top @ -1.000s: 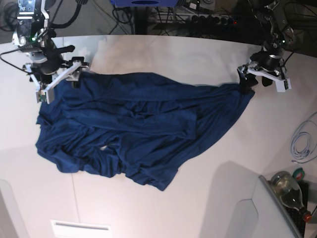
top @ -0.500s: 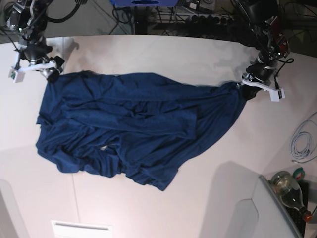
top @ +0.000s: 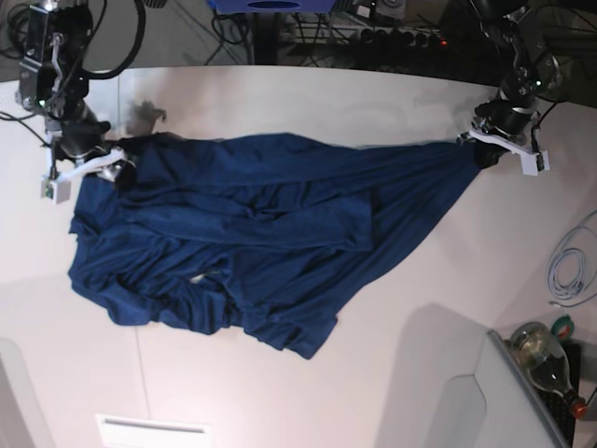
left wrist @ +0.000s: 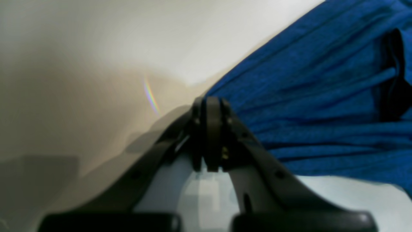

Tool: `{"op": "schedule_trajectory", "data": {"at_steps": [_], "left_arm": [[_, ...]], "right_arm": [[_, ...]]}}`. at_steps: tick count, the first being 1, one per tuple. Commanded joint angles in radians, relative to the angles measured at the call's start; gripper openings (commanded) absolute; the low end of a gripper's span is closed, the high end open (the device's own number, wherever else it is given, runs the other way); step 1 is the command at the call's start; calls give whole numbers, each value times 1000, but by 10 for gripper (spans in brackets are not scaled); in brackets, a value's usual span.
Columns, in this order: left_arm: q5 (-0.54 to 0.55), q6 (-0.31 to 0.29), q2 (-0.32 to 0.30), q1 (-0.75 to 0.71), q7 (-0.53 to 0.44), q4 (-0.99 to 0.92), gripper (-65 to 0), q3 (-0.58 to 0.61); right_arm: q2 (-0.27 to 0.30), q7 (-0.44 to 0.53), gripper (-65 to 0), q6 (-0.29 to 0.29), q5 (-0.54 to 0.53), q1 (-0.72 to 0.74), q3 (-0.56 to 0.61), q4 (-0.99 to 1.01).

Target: Layout the t-shirt on the table in an organized manner, then fold the t-shirt properly

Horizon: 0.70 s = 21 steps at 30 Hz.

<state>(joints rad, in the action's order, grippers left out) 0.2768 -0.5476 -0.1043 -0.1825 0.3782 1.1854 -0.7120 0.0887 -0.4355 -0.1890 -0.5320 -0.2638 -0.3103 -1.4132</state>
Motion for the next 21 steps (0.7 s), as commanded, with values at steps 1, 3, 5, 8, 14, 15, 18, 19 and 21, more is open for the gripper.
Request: {"op": "schedule_trajectory", "data": {"at_steps": [1, 3, 5, 8, 14, 15, 18, 19, 21], "left_arm": [[11, -1, -13, 4, -18, 18, -650, -5], [11, -1, -13, 4, -17, 18, -650, -5], [11, -1, -13, 4, -14, 18, -650, -5], [11, -1, -13, 4, -14, 15, -650, -5], [11, -1, -13, 4, -12, 14, -650, -1], [11, -1, -13, 4, -12, 14, -650, -1], [11, -1, -13, 4, -12, 14, -650, -4], [11, -1, -13, 4, -12, 14, -650, -4], [11, -1, -13, 4, -12, 21, -650, -5]], "right_arm": [[9, 17, -239, -7, -9, 22, -3, 12], [9, 17, -239, -8, -7, 41, -3, 48], [9, 17, -242, -10, -7, 42, -2, 61], [6, 16, -318, -10, -7, 37, 3, 55], [9, 16, -627, -10, -7, 16, 90, 38], [9, 16, -650, -10, -7, 5, 96, 15], [9, 16, -650, -10, -7, -70, 129, -105], [9, 14, -650, -5, -7, -96, 136, -139], [10, -27, -650, -4, -7, -139, 145, -206]]}}
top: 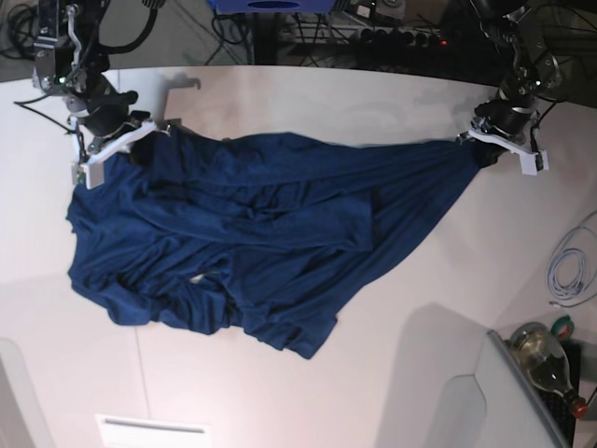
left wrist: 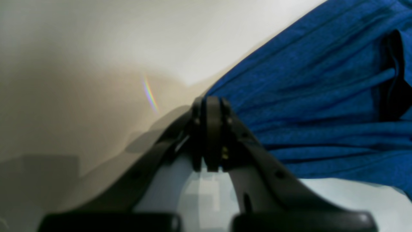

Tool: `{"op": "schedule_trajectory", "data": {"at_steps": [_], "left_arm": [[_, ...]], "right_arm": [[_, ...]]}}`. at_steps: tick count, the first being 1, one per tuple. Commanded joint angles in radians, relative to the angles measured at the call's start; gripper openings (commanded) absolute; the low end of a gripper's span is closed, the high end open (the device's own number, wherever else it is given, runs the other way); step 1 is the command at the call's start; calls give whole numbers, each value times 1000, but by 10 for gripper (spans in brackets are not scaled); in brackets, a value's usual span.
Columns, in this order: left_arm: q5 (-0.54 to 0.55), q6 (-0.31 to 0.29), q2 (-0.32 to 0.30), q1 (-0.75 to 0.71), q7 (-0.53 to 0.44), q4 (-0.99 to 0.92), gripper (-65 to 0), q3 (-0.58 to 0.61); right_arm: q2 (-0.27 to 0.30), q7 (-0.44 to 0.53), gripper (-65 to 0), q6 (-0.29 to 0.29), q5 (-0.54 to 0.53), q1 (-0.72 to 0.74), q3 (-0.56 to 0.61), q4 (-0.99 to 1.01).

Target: Layout the t-shirt on the table in an organized manner, then fold the t-shirt properly

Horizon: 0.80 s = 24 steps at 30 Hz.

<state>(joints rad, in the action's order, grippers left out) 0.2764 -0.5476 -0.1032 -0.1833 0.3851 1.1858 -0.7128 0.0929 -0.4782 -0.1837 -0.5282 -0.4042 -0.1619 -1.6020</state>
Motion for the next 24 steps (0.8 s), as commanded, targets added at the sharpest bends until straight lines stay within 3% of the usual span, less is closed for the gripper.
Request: {"op": "schedule_trajectory", "data": {"at_steps": [1, 5, 14, 17, 21, 24], "left_arm": [[11, -1, -14, 5, -19, 22, -650, -5], [11, -1, -26, 5, -19, 22, -650, -5], [11, 1, -28, 5, -19, 24, -650, -3], [11, 1, -28, 5, -19, 24, -650, -1], [11, 1, -33, 5, -19, 24, -650, -6], [11, 1, -48, -12, -19, 24, -650, -6]], "right_arm": [[6, -20, -650, -12, -11, -17, -6, -45], [26, -124, -648, -15, -13, -75, -3, -111], [34, -136, -636, -15, -13, -163, 104, -171], [34, -136, -534, -15, -13, -167, 112, -195], [44, -129, -293, -6, -13, -198, 22, -284], [29, -132, -260, -6, -13, -123, -152, -222]]}}
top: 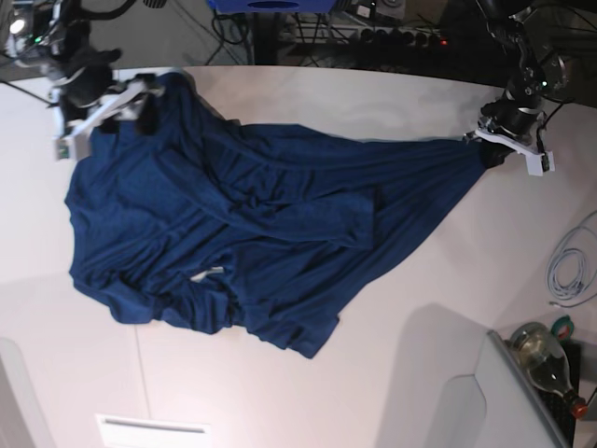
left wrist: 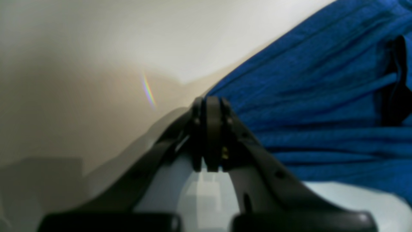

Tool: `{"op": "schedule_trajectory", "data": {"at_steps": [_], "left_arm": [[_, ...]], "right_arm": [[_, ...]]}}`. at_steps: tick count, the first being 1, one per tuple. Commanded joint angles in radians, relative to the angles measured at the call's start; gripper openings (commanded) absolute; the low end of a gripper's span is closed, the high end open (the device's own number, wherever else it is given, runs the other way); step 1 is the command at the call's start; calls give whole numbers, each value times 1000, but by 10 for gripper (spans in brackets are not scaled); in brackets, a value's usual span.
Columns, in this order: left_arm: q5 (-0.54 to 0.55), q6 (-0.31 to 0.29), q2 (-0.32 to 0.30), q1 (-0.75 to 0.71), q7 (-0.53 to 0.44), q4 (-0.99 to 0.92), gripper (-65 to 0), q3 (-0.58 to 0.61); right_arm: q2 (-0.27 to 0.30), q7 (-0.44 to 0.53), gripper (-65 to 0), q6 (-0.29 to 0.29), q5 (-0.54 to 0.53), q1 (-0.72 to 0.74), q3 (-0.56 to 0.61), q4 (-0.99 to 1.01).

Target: Layout the t-shirt on the table in an organized manner, then fold the t-shirt properly

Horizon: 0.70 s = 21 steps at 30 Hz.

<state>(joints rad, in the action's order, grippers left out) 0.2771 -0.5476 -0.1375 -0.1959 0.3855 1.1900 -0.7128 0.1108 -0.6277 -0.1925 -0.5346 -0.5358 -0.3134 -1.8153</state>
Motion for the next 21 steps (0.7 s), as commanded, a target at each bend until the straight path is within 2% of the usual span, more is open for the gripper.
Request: {"op": "schedule_trajectory", "data": {"at_steps": [1, 4, 7, 11, 14, 18, 21], "left_arm": [[11, 1, -14, -3, -20, 20, -650, -6], [11, 1, -15, -9, -23, 21, -650, -6], [11, 1, -15, -10, -21, 21, -650, -6], [11, 1, -15, -10, -20, 21, -650, -6], [11, 1, -15, -10, -20, 32, -650, -6], [11, 1, -12, -30, -20, 75, -650, -3], [11, 1, -9, -33, -18, 103, -650, 0]], "right_arm": [[10, 18, -260, 3, -6, 42, -45, 47], [22, 15, -260, -6, -6, 156, -129, 239], [54, 18, -260, -6, -6, 207, -120, 351], [57, 18, -260, -6, -6, 224, -108, 401], [54, 19, -260, -6, -11, 165, -108, 358], [19, 53, -257, -9, -5, 42, -103, 130], [22, 61, -254, -46, -5, -19, -17, -8]]}}
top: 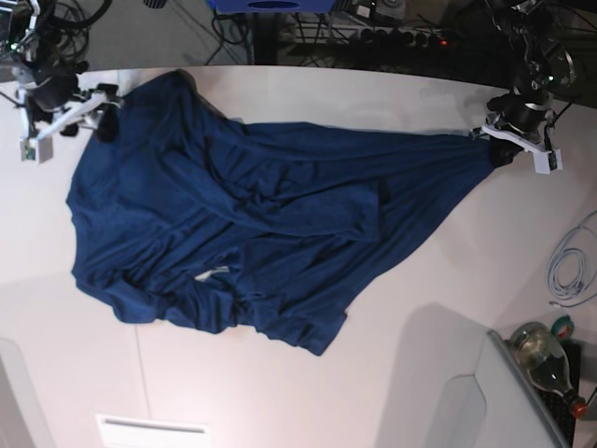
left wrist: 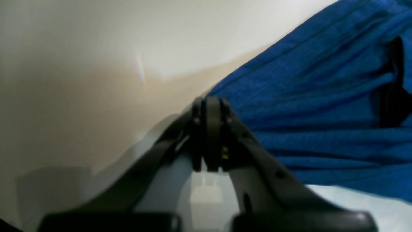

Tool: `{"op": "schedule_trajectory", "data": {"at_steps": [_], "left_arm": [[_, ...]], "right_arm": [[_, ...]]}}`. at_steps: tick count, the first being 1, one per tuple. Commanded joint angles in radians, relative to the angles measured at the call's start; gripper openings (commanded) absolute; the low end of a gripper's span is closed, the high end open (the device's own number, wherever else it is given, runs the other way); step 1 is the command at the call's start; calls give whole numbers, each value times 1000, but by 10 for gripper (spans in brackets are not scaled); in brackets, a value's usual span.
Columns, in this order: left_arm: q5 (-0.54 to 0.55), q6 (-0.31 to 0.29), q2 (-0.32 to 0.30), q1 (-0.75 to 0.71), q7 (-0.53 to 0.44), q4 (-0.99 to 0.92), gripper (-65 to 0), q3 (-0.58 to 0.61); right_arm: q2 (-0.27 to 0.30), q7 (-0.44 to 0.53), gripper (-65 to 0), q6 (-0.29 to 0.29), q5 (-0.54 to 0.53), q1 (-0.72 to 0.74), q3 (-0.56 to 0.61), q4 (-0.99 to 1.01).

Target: Layout the t-shirt on the table in an organized manner, then fold the t-shirt properly

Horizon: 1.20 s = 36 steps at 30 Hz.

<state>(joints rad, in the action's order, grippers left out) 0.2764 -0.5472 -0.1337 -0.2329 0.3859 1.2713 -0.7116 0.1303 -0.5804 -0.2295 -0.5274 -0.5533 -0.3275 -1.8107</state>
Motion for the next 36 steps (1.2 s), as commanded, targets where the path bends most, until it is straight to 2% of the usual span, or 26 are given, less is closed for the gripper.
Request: {"op": "schedule_trajectory", "data": {"at_steps": [1, 7, 10, 14, 15, 16, 18, 19, 22, 24, 28, 30, 32, 34, 36], "left_arm": [[11, 0, -13, 4, -18, 21, -650, -1], [11, 0, -13, 5, -18, 24, -650, -1], [11, 0, -13, 5, -18, 21, -650, -3], [11, 0, -13, 4, -18, 21, -650, -6], [11, 0, -13, 4, -18, 21, -650, -6], [11, 0, -13, 4, -18, 21, -650, -6], [11, 0, -13, 4, -18, 20, -650, -6], [11, 0, -13, -1, -18, 20, -650, -6], [11, 0, -11, -7, -18, 21, -650, -6], [11, 0, -11, -9, -18, 20, -650, -6], [11, 0, -11, -9, -18, 20, -650, -6], [11, 0, -11, -9, -18, 21, -650, -6], [11, 0, -11, -9, -18, 21, -650, -6], [11, 0, -11, -9, -18, 21, -650, -6], [11, 0, -11, -9, -18, 21, -650, -6]], "right_arm": [[4, 13, -254, -11, -12, -4, 29, -24], [1, -33, -255, -9, 34, 25, 190, 12], [-7, -29, -258, -9, 100, 46, 239, 58], [-28, -33, -273, -9, 152, 77, 250, 110], [-28, -33, -312, -9, 152, 85, 253, 118], [-28, -33, -389, -9, 152, 89, 255, 124], [-28, -33, -587, -11, 152, 100, 256, 121], [-28, -34, -650, -11, 151, 101, 256, 119], [-24, -57, -632, -11, 151, 137, 252, 75], [-19, -134, -650, -11, 152, 167, 250, 13], [-19, -290, -645, -9, 155, 283, 252, -57], [-21, -333, -642, -9, 157, 378, 252, -8], [-24, -335, -639, -9, 157, 467, 252, 102], [-22, -335, -593, -9, 155, 533, 252, 197], [-14, -336, -492, -11, 155, 542, 250, 202]]}}
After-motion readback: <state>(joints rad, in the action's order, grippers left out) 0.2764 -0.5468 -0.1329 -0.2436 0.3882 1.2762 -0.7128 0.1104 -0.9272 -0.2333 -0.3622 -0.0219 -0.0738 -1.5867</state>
